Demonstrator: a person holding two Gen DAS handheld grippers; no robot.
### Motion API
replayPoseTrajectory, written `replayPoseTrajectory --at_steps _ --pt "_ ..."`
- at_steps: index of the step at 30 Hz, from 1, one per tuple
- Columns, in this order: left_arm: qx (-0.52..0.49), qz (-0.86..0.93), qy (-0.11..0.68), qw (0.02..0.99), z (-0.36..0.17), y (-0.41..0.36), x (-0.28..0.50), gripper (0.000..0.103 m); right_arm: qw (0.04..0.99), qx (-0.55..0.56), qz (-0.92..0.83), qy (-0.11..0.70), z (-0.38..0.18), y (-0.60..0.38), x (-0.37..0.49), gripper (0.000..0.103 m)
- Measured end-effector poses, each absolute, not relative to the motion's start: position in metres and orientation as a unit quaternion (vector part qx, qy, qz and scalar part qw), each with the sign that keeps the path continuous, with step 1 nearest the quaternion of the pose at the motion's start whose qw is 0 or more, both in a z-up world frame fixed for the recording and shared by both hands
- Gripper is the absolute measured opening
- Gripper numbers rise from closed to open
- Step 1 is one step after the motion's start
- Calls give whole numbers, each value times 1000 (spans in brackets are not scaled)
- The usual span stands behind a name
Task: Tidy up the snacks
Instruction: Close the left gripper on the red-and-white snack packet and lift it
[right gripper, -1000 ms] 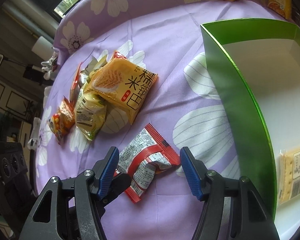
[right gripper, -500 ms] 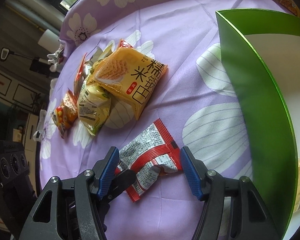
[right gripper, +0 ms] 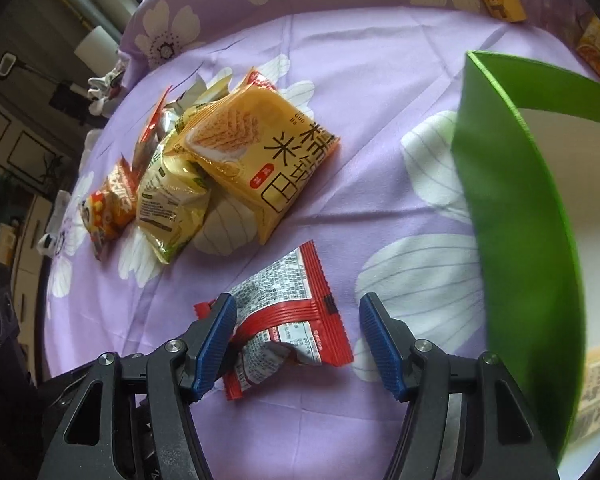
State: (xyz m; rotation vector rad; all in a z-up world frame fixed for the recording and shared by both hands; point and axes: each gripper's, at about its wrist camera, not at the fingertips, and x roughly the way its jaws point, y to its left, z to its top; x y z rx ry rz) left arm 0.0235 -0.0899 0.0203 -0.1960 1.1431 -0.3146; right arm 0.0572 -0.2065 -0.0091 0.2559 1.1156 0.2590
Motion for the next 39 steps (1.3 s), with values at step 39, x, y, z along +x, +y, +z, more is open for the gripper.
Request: replayPoseTrajectory --at_steps 39 --pt "-127 -166 514 832 36 -98 21 34 832 167 131 513 -2 -221 46 59"
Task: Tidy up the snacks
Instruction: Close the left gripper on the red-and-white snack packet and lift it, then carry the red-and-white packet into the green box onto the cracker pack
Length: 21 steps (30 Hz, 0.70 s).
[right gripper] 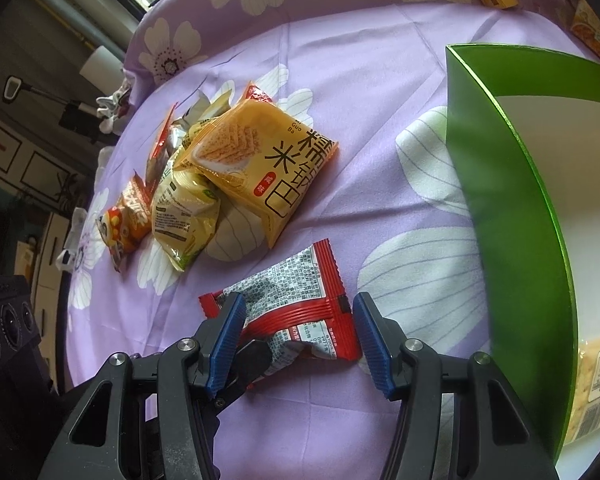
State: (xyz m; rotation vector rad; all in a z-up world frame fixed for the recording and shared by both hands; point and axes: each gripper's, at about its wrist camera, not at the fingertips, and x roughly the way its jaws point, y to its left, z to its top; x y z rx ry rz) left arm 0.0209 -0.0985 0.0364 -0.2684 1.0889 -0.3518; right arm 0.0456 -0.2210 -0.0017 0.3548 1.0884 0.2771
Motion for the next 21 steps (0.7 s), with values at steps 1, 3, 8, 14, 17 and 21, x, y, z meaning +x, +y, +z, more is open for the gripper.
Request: replayPoseTrajectory --at_steps 1,3,8,14,17,21 --pt "-123 -168 508 836 41 -100 20 34 833 171 132 509 1 -222 44 59" --pt "-119 -176 495 843 51 -102 17 34 840 174 131 497 10 -226 39 59" --pt "-104 -194 457 862 78 -111 8 34 866 178 123 450 41 -235 22 59" --pt "-97 -241 419 870 109 -131 -5 34 894 187 116 390 77 -261 -8 59" --pt "-83 -264 399 874 124 -147 -14 34 907 195 103 358 93 -277 -24 59" --pt "-66 -287 382 876 138 -169 -20 34 922 199 78 323 110 -295 -44 59"
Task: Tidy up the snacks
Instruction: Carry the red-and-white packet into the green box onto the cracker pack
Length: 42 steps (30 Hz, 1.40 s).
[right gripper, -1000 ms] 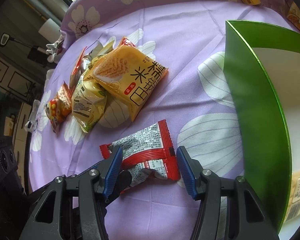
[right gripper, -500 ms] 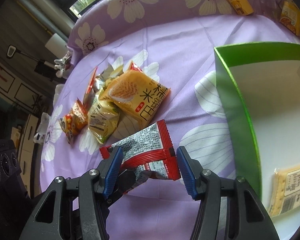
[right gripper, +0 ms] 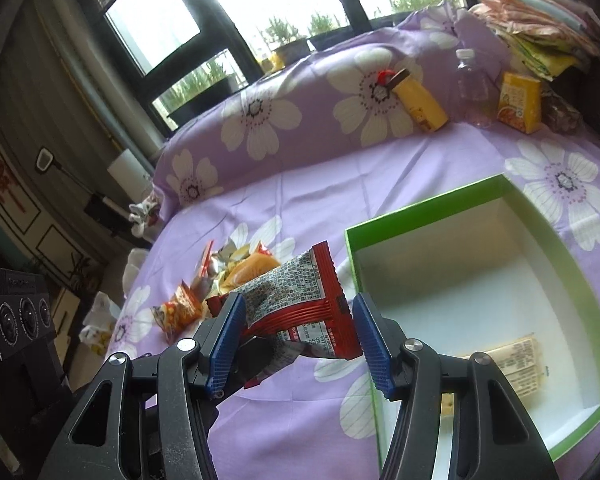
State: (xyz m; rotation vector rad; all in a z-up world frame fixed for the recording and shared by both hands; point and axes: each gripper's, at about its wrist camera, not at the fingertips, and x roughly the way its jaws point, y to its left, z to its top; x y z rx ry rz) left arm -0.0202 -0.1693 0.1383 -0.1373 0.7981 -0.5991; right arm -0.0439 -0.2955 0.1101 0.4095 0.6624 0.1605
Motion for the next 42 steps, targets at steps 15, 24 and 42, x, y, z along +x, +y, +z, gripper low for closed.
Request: replayPoseTrajectory --at_steps 15,24,42 --pt "-31 -326 393 859 132 -236 -20 34 926 231 4 298 111 -355 -67 59" --pt "-23 -334 422 842 117 -265 -10 32 909 269 -19 317 93 -388 -67 59" --pt "3 -326 463 824 88 -299 1 30 878 310 -47 362 59 -419 -55 59"
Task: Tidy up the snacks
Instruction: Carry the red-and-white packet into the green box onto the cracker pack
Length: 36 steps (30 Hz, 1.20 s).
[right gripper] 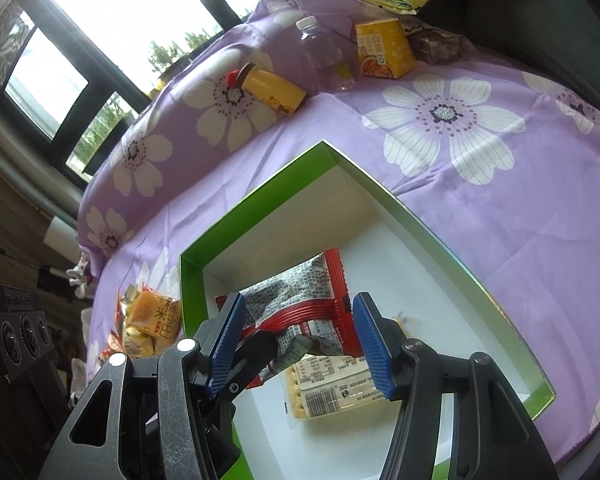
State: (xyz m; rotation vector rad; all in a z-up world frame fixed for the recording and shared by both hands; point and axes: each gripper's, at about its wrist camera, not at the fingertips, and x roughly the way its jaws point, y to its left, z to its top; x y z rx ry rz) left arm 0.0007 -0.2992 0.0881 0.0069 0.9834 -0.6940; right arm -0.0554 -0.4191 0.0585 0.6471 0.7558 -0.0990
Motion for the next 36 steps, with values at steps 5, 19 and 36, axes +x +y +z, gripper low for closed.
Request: replayPoseTrajectory --at_steps 5,19,36 --pt "15 -320 472 821 81 -307 4 30 867 322 -52 376 48 -426 -51 59" --pt "30 -311 488 815 72 -314 9 30 851 334 -59 402 33 -431 -43 59" --pt "40 -305 502 809 66 -320 16 30 843 337 -66 415 26 -432 -38 59"
